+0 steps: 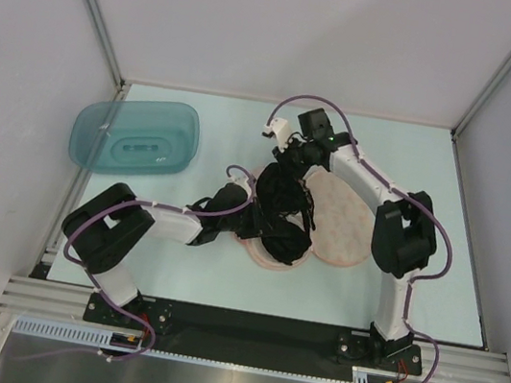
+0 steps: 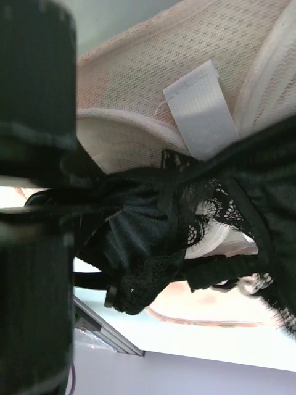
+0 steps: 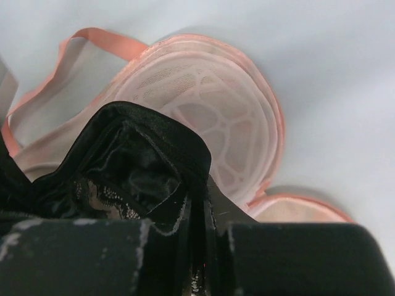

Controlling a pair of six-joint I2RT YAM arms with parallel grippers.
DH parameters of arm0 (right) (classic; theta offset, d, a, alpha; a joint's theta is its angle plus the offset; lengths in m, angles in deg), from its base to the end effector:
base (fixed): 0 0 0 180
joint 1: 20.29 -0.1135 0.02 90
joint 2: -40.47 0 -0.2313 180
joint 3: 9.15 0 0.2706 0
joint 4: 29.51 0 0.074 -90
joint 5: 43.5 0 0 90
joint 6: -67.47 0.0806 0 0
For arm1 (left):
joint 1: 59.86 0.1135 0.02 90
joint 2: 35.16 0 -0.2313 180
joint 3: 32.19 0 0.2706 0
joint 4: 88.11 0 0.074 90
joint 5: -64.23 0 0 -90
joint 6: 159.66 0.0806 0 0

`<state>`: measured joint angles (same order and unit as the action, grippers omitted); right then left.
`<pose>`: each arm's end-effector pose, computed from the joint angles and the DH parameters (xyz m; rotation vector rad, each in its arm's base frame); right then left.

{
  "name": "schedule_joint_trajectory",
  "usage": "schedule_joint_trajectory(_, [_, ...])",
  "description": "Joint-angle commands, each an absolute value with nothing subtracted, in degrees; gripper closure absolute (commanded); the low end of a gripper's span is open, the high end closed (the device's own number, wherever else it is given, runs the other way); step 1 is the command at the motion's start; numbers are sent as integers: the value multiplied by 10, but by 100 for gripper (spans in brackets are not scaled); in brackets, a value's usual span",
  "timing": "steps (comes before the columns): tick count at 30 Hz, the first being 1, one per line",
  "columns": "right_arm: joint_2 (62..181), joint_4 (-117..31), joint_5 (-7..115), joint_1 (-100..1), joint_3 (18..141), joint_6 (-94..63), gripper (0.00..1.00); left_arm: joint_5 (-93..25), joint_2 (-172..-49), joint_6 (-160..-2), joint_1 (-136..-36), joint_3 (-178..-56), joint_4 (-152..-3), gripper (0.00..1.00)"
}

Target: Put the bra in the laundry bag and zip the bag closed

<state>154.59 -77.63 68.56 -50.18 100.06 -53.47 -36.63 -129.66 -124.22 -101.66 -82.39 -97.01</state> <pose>0.3955 0.2622 0.1826 -1.3810 2.0364 0.4711 0.2558 -0.2490 0.0664 -0.1508 2.4171 -1.0837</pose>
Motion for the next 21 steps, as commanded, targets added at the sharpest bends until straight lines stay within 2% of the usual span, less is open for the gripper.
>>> schedule_joint_trajectory(1, [1595, -819, 649, -518, 1094, -541, 88, -379, -1292, -1239, -1015, -829, -988, 79])
schedule_joint_trajectory(2, [1605, -829, 642, -523, 1108, -537, 84, -376, -1288, -1236, -1016, -828, -985, 76])
schedule_joint_trajectory(3, [1611, -852, 632, -525, 1119, -536, 80, -375, -1277, -1230, -1015, -827, -975, 64])
schedule_joint_trajectory(4, [1618, -862, 628, -526, 1129, -533, 75, -372, -1268, -1225, -1015, -826, -968, 59])
schedule_joint_trajectory(5, [1625, -866, 621, -529, 1139, -527, 60, -371, -1260, -1215, -1015, -825, -963, 53])
schedule_joint_trajectory(6, [1625, -869, 603, -530, 1137, -523, 55, -366, -1239, -1210, -1015, -824, -950, 44])
schedule_joint_trajectory(7, [1625, -868, 598, -530, 1136, -521, 50, -362, -1226, -1204, -1015, -825, -939, 40])
schedule_joint_trajectory(8, [1621, -867, 593, -527, 1131, -514, 41, -360, -1215, -1195, -1015, -825, -931, 37])
schedule_joint_trajectory(14, [1604, -858, 528, -516, 1122, -465, 27, -335, -1089, -1149, -1013, -838, -844, 25])
schedule_joint_trajectory(18, [1568, -838, 469, -509, 1105, -401, 23, -299, -1014, -1114, -991, -854, -760, 7])
schedule_joint_trajectory(21, [1529, -833, 425, -510, 1073, -329, 22, -303, -989, -1099, -959, -872, -721, 6])
